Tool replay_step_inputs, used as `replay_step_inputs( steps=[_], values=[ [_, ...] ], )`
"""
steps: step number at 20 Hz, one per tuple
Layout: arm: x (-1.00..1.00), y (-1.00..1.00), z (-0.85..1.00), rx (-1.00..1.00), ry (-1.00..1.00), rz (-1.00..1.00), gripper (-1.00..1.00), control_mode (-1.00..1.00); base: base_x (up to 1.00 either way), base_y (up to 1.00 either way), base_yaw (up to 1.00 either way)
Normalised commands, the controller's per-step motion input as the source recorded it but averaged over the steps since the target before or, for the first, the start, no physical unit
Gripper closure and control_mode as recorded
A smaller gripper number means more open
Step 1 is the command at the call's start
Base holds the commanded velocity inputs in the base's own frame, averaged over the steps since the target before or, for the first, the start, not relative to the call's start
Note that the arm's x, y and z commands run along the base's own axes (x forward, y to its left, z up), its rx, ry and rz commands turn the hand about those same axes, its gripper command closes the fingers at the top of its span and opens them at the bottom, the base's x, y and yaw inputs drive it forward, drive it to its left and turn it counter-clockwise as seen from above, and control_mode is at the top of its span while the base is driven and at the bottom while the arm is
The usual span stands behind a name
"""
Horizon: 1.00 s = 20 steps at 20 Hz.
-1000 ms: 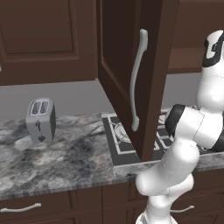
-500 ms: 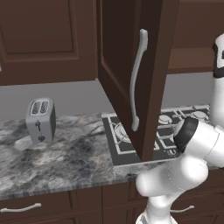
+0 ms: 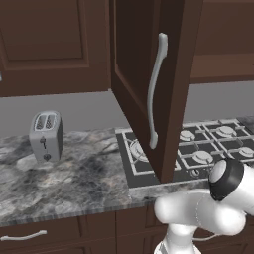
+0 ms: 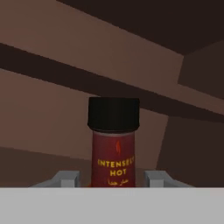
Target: Pick the chicken drumstick from the plate and place it on the cutting board. Then pick the condiment bottle from the cabinet and place it next to the cutting board.
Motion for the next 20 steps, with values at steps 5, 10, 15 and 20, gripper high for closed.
replay_step_inputs(
  steps=[5,10,15,20],
  values=[
    [-0.76,0.15,0.02,-0.2,0.06,0.0,1.0,-1.0,0.0,0.0,0.0],
    [-0.78,0.18,0.0,-0.21,0.09,0.0,1.0,-1.0,0.0,0.0,0.0],
    [-0.8,0.17,0.0,-0.21,0.09,0.0,1.0,-1.0,0.0,0.0,0.0],
    [-0.88,0.18,-0.05,-0.17,0.08,0.0,1.0,-1.0,0.0,0.0,0.0]
  ],
)
